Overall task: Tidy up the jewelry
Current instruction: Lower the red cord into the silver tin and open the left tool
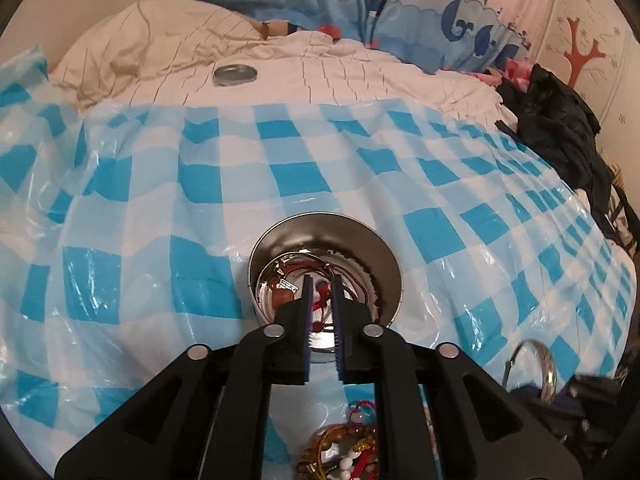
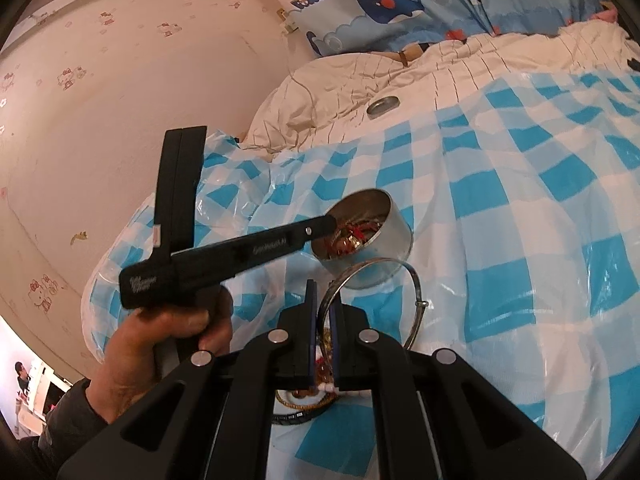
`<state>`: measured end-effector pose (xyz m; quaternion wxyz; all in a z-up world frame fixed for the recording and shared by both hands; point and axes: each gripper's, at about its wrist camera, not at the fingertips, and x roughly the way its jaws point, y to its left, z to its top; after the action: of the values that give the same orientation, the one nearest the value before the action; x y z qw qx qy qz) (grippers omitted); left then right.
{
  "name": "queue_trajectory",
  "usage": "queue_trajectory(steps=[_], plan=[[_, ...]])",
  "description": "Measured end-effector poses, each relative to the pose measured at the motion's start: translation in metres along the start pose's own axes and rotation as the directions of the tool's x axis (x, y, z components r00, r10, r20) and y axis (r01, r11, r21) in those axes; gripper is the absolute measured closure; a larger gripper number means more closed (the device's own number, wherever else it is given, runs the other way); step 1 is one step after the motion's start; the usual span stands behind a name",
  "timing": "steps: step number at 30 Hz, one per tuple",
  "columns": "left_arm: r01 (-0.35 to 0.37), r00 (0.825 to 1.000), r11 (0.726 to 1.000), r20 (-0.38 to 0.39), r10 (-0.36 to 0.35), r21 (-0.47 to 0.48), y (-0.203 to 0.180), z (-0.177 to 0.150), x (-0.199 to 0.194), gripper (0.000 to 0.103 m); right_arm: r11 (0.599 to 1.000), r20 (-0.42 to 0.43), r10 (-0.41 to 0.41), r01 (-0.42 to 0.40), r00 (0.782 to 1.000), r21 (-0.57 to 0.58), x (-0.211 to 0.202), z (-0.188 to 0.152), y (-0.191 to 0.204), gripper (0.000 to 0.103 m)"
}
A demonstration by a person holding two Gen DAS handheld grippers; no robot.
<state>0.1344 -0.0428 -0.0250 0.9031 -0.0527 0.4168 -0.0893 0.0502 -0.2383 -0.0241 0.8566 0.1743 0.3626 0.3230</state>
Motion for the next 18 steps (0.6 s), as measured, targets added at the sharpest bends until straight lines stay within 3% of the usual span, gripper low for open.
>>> queue_trajectory(steps=[8,18], plan=[[-0.07,0.998,0.997,0.005,0.07,0.017,0.002,-0.002,-0.005,0.053,1.0,-0.004,-0.007,0.007,1.0,-0.003,0.005,0.003,0.0,0.095],[-0.179,0.984,0.981,0.038,0.177,0.079,-0.003,-0.006,-0.019,0.038,1.0,0.0,-0.012,0.012,1.0,-0.024,0.009,0.008,0.003,0.095]])
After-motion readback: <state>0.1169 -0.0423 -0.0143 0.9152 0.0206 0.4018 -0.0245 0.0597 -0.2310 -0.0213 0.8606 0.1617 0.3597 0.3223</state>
